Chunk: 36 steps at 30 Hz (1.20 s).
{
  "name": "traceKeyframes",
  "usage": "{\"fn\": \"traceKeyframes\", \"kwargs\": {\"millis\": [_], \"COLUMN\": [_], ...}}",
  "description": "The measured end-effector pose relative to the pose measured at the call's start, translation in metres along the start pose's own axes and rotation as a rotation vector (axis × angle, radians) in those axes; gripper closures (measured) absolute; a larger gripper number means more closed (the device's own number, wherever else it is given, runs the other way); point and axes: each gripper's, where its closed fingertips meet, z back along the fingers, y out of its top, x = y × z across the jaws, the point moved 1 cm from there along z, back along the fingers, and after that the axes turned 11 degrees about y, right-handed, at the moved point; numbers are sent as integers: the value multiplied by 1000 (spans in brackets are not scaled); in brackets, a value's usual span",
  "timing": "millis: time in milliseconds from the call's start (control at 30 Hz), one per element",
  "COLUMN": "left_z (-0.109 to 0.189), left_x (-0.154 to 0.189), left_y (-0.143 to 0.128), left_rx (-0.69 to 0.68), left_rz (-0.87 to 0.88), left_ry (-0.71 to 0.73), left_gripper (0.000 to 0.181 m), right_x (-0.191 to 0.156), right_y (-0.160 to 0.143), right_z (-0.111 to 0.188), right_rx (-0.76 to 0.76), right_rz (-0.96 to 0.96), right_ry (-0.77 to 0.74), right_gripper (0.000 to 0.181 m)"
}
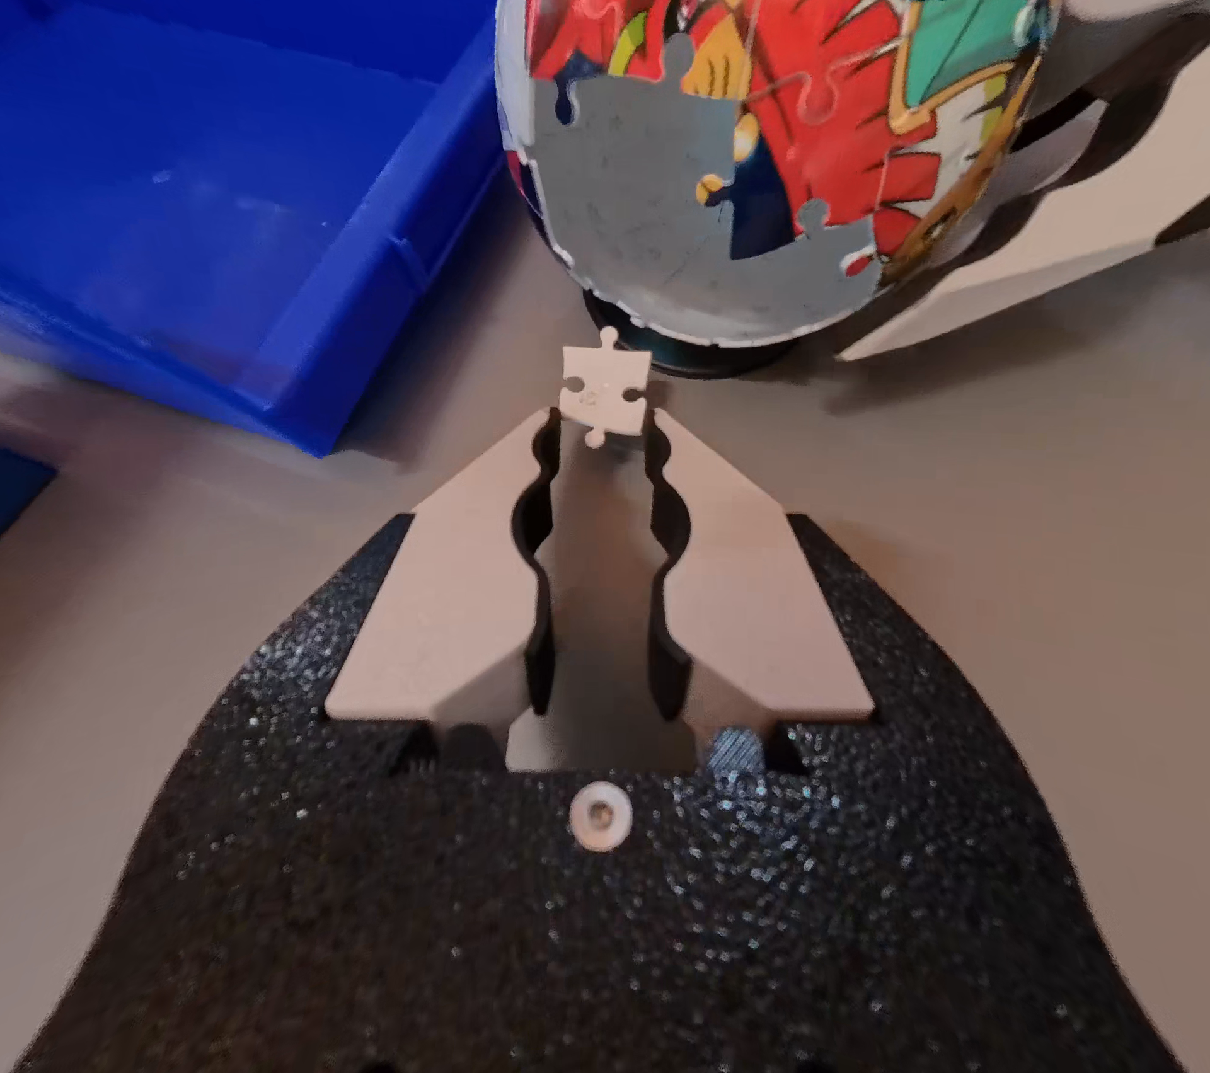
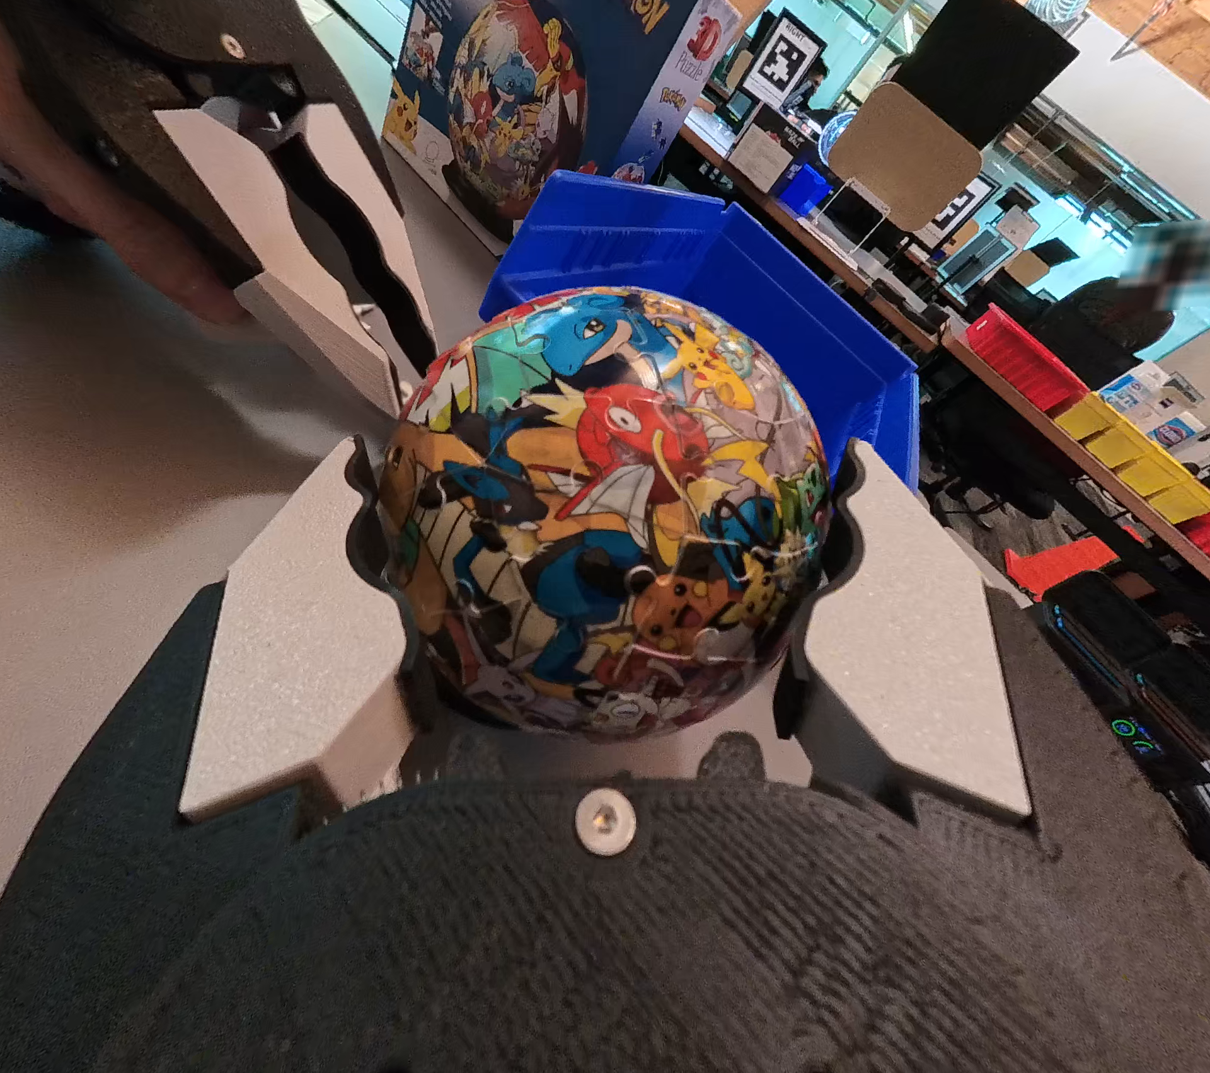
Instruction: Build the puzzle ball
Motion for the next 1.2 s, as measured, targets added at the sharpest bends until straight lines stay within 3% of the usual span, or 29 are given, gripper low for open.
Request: {"fn": "traceKeyframes", "kwargs": {"millis": [200, 367, 533, 733, 833, 1033, 1200], "left_z": [-5, -3, -14, -26, -28, -27, -23], "left_x": [1, -2, -2, 0, 0, 3, 4], "left_y": [-2, 1, 1, 3, 9, 21, 15], "left_rx": [-26, -20, -44, -50, -39, -11, -19], "left_rz": [-63, -94, -127, -130, -123, -124, -116], "left_ry": [-25, -66, -91, -99, -90, -65, -65], "left_gripper": [159, 159, 159, 159, 159, 159, 159], "right_x": [-3, 10, -2, 4, 4, 2, -5], "right_y": [-10, -22, -56, -57, -59, -59, -52], "right_z": [16, 38, 21, 7, 6, 9, 11], "right_rx": [15, -63, -252, -188, -187, -177, -120], "right_rz": [-93, -25, 126, 148, 131, 75, -70], "right_ry": [79, 79, 193, 232, 258, 230, 221], "right_gripper": [42, 35, 29, 34, 49, 50, 49]}}
